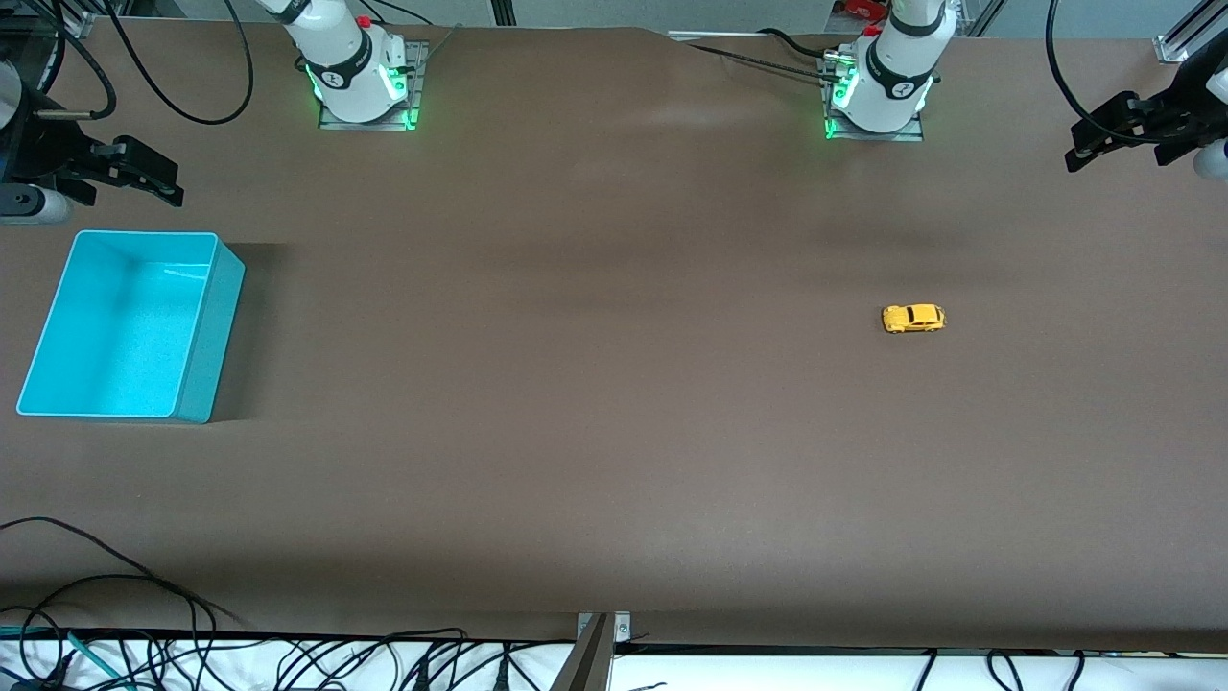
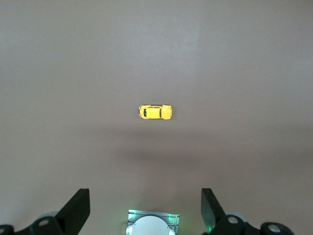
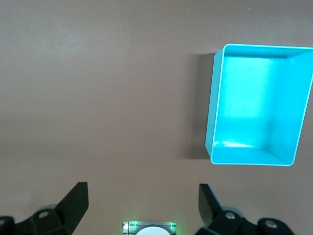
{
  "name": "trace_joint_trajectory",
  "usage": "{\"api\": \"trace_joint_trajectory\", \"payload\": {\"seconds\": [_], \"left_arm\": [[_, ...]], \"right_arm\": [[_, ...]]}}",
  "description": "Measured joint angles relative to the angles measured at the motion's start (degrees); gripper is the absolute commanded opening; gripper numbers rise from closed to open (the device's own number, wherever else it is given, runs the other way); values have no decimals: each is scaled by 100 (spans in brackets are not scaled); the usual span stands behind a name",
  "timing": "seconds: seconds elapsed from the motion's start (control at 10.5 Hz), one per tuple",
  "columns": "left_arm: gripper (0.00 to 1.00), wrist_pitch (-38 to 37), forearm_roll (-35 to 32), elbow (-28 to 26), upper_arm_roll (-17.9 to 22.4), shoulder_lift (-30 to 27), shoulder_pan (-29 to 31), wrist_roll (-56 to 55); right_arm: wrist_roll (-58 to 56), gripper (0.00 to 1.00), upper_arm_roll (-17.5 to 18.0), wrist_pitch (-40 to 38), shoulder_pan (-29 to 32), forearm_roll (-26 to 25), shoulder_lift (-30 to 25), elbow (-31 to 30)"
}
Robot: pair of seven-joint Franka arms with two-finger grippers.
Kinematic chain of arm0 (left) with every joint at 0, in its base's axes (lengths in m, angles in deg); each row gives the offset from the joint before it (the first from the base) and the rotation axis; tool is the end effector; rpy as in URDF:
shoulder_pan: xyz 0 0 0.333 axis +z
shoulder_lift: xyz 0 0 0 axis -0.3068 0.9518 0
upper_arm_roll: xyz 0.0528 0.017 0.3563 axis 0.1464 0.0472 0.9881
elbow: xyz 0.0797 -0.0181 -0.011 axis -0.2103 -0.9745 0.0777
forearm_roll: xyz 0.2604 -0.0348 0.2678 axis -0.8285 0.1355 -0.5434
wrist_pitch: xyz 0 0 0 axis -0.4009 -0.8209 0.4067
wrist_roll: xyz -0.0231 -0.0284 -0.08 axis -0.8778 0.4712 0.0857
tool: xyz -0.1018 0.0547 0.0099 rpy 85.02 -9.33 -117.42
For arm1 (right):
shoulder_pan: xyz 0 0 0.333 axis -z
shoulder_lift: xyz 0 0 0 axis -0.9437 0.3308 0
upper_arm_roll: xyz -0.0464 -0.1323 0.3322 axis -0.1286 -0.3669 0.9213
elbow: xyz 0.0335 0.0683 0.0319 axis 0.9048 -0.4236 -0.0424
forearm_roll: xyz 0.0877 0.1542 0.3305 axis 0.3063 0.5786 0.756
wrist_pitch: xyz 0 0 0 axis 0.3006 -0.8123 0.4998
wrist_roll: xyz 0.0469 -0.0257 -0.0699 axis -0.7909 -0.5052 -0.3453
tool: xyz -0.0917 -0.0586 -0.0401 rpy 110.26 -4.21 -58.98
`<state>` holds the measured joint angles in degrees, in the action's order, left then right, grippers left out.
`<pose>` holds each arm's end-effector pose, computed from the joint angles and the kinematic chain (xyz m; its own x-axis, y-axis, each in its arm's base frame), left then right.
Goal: Wind up and store yellow beetle car
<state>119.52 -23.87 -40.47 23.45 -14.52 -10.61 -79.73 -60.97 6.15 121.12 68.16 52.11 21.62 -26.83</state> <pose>0.4766 -0.0005 0.6939 0.9899 0.0867 -0.1120 0.0845 -0.9961 -0.0243 0.5157 0.0187 0.6595 0.9956 0.0160 -0.0922 0.0185 -0.9995 0.0262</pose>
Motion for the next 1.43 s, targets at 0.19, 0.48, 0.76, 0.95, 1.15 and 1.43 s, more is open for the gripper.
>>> {"api": "trace_joint_trajectory", "payload": {"seconds": [0.19, 0.48, 0.76, 0.95, 1.15, 1.43], "left_arm": [[100, 0, 0, 0, 0, 4, 0, 0], [100, 0, 10, 0, 0, 36, 11, 0], [100, 0, 10, 0, -9, 61, 14, 0], [100, 3, 10, -12, -17, 96, 20, 0], [100, 150, 10, -154, -15, 117, 66, 0], [100, 848, 6, -927, -6, 224, 150, 0]], "right_arm": [[0, 100, 0, 0, 0, 0, 0, 0], [0, 100, 0, 0, 0, 0, 0, 0], [0, 100, 0, 0, 0, 0, 0, 0], [0, 100, -1, -1, 0, 0, 0, 0], [0, 100, -2, -1, 0, 0, 0, 0], [0, 100, -5, -2, 1, 0, 0, 2]]}}
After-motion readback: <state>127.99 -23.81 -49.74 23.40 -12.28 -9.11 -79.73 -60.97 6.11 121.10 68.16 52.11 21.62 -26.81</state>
